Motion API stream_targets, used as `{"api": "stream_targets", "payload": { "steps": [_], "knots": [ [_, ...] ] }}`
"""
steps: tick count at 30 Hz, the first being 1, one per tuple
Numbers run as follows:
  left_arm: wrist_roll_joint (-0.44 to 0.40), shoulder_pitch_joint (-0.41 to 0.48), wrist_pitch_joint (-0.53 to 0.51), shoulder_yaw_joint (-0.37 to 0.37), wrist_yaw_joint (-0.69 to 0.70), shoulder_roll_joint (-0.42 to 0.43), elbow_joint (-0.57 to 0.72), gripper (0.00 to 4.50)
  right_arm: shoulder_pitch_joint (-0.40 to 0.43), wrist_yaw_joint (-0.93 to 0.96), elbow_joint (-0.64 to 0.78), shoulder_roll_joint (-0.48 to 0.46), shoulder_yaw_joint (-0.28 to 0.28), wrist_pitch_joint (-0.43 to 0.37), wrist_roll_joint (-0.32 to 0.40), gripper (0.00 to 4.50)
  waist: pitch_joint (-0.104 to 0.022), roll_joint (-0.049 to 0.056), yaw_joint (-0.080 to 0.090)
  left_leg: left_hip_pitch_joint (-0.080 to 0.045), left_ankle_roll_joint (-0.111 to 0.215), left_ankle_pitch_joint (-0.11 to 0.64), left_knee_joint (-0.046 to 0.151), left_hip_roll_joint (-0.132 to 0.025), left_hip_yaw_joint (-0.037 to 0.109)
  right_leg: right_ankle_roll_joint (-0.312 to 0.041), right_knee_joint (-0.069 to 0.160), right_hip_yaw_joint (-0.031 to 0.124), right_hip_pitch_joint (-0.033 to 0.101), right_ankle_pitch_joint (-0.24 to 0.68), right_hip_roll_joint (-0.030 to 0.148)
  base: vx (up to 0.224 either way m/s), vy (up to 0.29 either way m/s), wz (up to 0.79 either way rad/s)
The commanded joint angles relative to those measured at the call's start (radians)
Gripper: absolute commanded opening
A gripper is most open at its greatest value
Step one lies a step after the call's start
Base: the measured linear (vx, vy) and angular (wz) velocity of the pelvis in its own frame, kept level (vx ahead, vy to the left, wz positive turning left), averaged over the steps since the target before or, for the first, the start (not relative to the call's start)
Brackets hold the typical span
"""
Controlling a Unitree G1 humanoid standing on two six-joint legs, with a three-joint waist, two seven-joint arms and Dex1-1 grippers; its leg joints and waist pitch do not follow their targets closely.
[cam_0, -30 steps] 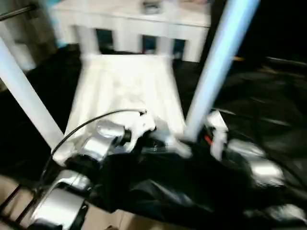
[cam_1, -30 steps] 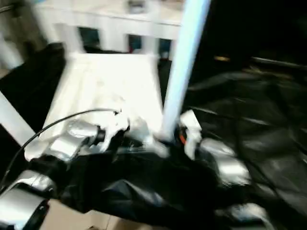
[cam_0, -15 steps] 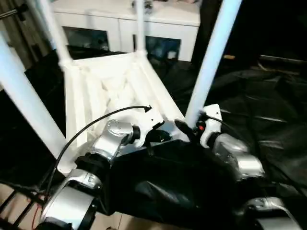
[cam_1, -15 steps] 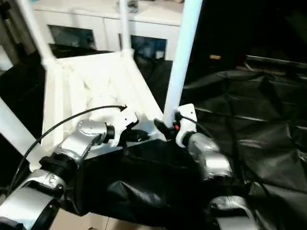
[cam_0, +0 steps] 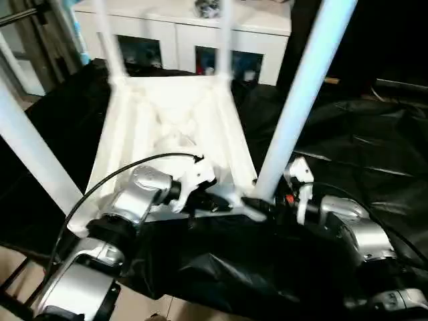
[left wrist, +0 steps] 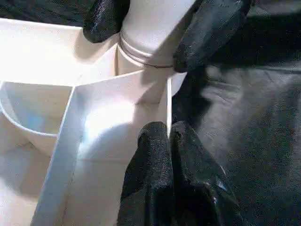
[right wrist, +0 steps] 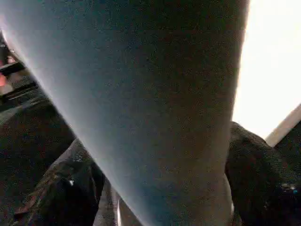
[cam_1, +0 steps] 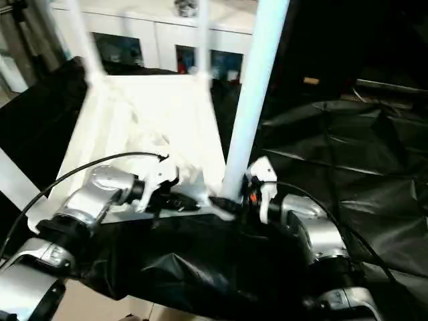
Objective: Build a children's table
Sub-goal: Rotate leg to tighten
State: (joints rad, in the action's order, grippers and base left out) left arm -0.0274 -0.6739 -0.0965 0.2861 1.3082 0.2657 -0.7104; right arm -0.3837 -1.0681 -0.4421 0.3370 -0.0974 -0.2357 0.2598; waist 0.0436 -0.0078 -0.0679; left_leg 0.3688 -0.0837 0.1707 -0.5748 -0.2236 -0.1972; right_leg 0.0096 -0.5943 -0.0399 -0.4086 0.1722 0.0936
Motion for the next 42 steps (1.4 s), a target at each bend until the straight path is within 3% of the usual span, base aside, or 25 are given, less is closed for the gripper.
{"api": "stream_targets", "payload": {
  "steps": [1, 5, 9, 14, 19, 22, 23, 26, 28, 32, 35, 37, 38, 42],
  "knots": [
    [0.028, -0.005, 0.02, 0.025, 0.065, -0.001, 0.049, 0.0, 0.019, -0.084, 0.048, 0.027, -0.045, -0.033, 0.022, 3.58, -0.06, -0.001, -0.001, -0.015, 0.043, 0.25, 0.063, -0.007, -0.003, -0.251, 0.062, 0.021, 0.048, 0.173, 0.028, 0.0, 0.0, 0.0],
    [0.033, -0.007, 0.021, 0.027, 0.081, 0.009, 0.048, 0.0, 0.027, -0.119, 0.066, 0.045, -0.061, -0.051, 0.026, 3.58, -0.061, -0.001, -0.008, -0.015, 0.047, 0.232, 0.061, -0.007, -0.004, -0.254, 0.059, 0.021, 0.048, 0.146, 0.028, 0.0, 0.0, 0.0],
    [0.034, -0.009, 0.023, 0.026, 0.09, 0.012, 0.044, 0.0, 0.032, -0.14, 0.076, 0.048, -0.068, -0.069, 0.03, 3.24, -0.062, 0.0, -0.016, -0.016, 0.042, 0.225, 0.061, -0.008, -0.004, -0.254, 0.058, 0.021, 0.047, 0.141, 0.029, 0.0, 0.0, 0.0],
    [0.032, -0.005, 0.019, 0.021, 0.083, 0.009, 0.048, 0.0, 0.034, -0.139, 0.081, 0.04, -0.06, -0.09, 0.045, 2.81, -0.063, 0.005, -0.017, -0.017, 0.033, 0.228, 0.061, -0.007, -0.003, -0.254, 0.057, 0.021, 0.048, 0.136, 0.029, 0.0, 0.0, 0.0],
    [0.027, -0.014, 0.014, 0.004, 0.005, -0.012, 0.03, 0.0, 0.04, -0.079, 0.07, 0.015, -0.047, -0.085, 0.031, 2.72, -0.062, 0.003, -0.016, -0.016, 0.029, 0.238, 0.062, -0.006, -0.003, -0.252, 0.059, 0.021, 0.047, 0.143, 0.029, 0.0, 0.0, 0.0],
    [0.012, -0.024, 0.017, -0.008, -0.071, -0.034, 0.008, 0.0, 0.027, 0.047, 0.02, -0.03, -0.021, -0.053, -0.007, 2.65, -0.06, 0.002, -0.009, -0.016, 0.01, 0.265, 0.064, -0.003, 0.0, -0.237, 0.065, 0.022, 0.045, 0.201, 0.032, 0.0, 0.0, 0.0],
    [0.003, -0.031, 0.02, -0.011, -0.106, -0.046, -0.002, 0.0, 0.006, 0.131, -0.029, -0.054, -0.003, -0.048, -0.03, 2.63, -0.059, 0.002, -0.006, -0.019, 0.002, 0.284, 0.066, -0.002, 0.001, -0.214, 0.072, 0.022, 0.042, 0.264, 0.033, 0.0, 0.0, 0.0],
    [-0.011, -0.043, 0.006, -0.017, -0.192, -0.087, -0.02, 0.0, -0.036, 0.333, -0.126, -0.114, 0.036, -0.034, -0.071, 2.57, -0.058, -0.001, 0.015, -0.013, -0.02, 0.307, 0.07, 0.002, 0.006, -0.192, 0.077, 0.018, 0.043, 0.324, 0.032, 0.0, 0.0, 0.0],
    [-0.015, -0.05, -0.002, -0.02, -0.24, -0.114, -0.027, 0.0, -0.054, 0.427, -0.155, -0.147, 0.048, -0.045, -0.087, 2.54, -0.055, -0.002, 0.035, -0.01, -0.013, 0.319, 0.069, 0.004, 0.008, -0.176, 0.083, 0.019, 0.04, 0.356, 0.03, 0.0, 0.0, 0.0],
    [-0.013, -0.051, -0.015, -0.016, -0.276, -0.157, -0.023, 0.0, -0.081, 0.537, -0.198, -0.209, 0.06, -0.031, -0.112, 2.54, -0.056, -0.003, 0.044, -0.005, -0.006, 0.317, 0.07, 0.006, 0.01, -0.166, 0.086, 0.016, 0.043, 0.381, 0.029, 0.0, 0.0, 0.0],
    [-0.011, -0.047, -0.011, -0.005, -0.259, -0.161, -0.018, 0.0, -0.092, 0.53, -0.214, -0.225, 0.062, 0.002, -0.112, 3.23, -0.058, -0.002, 0.046, -0.009, 0.006, 0.31, 0.068, 0.003, 0.008, -0.182, 0.085, 0.019, 0.039, 0.341, 0.029, 0.0, 0.0, 0.0],
    [-0.009, -0.038, -0.01, 0.004, -0.228, -0.15, -0.006, 0.0, -0.091, 0.488, -0.203, -0.214, 0.059, -0.004, -0.098, 3.32, -0.059, 0.0, 0.044, -0.013, 0.013, 0.305, 0.066, 0.002, 0.005, -0.201, 0.082, 0.02, 0.038, 0.291, 0.027, 0.0, 0.0, 0.0],
    [-0.01, -0.034, -0.009, 0.006, -0.218, -0.145, -0.001, 0.0, -0.089, 0.471, -0.196, -0.208, 0.056, -0.005, -0.095, 3.44, -0.059, -0.001, 0.045, -0.008, 0.02, 0.295, 0.067, 0.002, 0.006, -0.208, 0.077, 0.019, 0.044, 0.266, 0.026, 0.0, 0.0, 0.0],
    [0.0, -0.019, 0.0, 0.014, -0.156, -0.119, 0.017, 0.0, -0.07, 0.38, -0.147, -0.161, 0.023, 0.01, -0.101, 3.69, -0.063, -0.001, 0.042, -0.008, 0.037, 0.263, 0.064, 0.001, 0.004, -0.228, 0.071, 0.02, 0.048, 0.199, 0.026, 0.0, 0.0, 0.0]
  ]
}}
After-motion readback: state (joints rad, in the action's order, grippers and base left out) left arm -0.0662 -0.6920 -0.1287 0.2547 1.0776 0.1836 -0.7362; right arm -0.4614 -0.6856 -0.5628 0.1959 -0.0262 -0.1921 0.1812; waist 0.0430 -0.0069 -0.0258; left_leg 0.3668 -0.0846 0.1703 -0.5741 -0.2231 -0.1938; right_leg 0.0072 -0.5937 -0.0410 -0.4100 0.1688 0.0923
